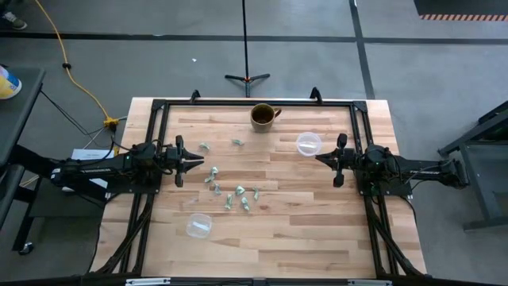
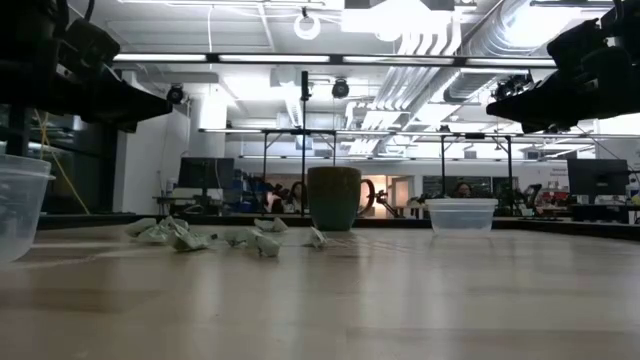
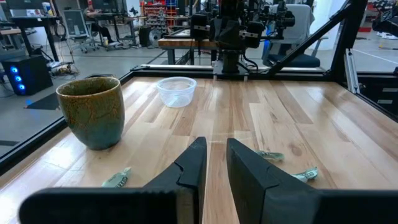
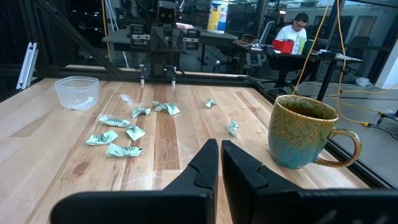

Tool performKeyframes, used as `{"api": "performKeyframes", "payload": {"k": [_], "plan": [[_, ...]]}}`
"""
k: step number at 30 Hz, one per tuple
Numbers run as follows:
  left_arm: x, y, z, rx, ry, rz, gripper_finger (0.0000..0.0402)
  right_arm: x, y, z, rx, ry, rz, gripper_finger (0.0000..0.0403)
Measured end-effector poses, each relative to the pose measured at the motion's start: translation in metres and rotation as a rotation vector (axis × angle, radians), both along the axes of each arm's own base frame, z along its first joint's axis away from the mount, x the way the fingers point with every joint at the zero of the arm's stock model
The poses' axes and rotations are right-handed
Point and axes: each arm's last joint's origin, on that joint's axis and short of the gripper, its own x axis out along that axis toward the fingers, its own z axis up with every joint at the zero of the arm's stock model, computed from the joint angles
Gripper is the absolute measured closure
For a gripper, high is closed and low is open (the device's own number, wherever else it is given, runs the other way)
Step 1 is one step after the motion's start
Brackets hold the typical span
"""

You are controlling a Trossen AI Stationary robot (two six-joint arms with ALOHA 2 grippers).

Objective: Pick and place Stevia / Truvia into bins

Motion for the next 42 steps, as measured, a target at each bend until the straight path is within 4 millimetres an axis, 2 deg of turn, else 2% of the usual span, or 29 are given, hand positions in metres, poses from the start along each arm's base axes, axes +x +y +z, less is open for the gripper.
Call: {"api": "performKeyframes", "payload": {"k": [8, 12, 16, 20, 24, 29, 32, 36, 42], "plan": [[0.0, 0.0, 0.0, 0.0, 0.0, 0.0, 0.0302, 0.0, 0.0, 0.002, -0.009, -0.016, 0.001, 0.0391], [0.0, 0.0, 0.0, 0.0, 0.0, 0.0, 0.0302, 0.0, 0.0, 0.002, 0.049, -0.033, 0.001, 0.0391], [0.0, 0.0, 0.0, -0.009, -0.001, 0.001, 0.0302, 0.0, -0.001, 0.011, 0.054, -0.121, -0.027, 0.0391], [0.0, 0.0, 0.0, -0.197, -0.022, 0.011, 0.0302, 0.0, -0.002, 0.018, 0.045, -0.201, -0.044, 0.0391], [0.0, 0.0, 0.0, -0.286, -0.033, 0.023, 0.0302, 0.003, -0.003, 0.017, 0.105, -0.194, -0.055, 0.0384], [0.0, 0.0, 0.0, -0.285, -0.034, 0.024, 0.0302, 0.013, -0.007, 0.008, 0.117, -0.092, -0.065, 0.033], [0.0, 0.0, 0.0, -0.285, -0.033, 0.025, 0.0302, 0.024, -0.007, 0.016, 0.083, -0.048, 0.004, 0.0284], [0.0, 0.001, 0.0, -0.283, -0.037, 0.045, 0.0302, 0.047, -0.008, 0.03, 0.003, 0.027, 0.088, 0.0227], [0.0, 0.002, 0.001, -0.278, -0.05, 0.087, 0.0302, 0.087, -0.01, 0.031, -0.114, 0.183, 0.25, 0.0178]]}}
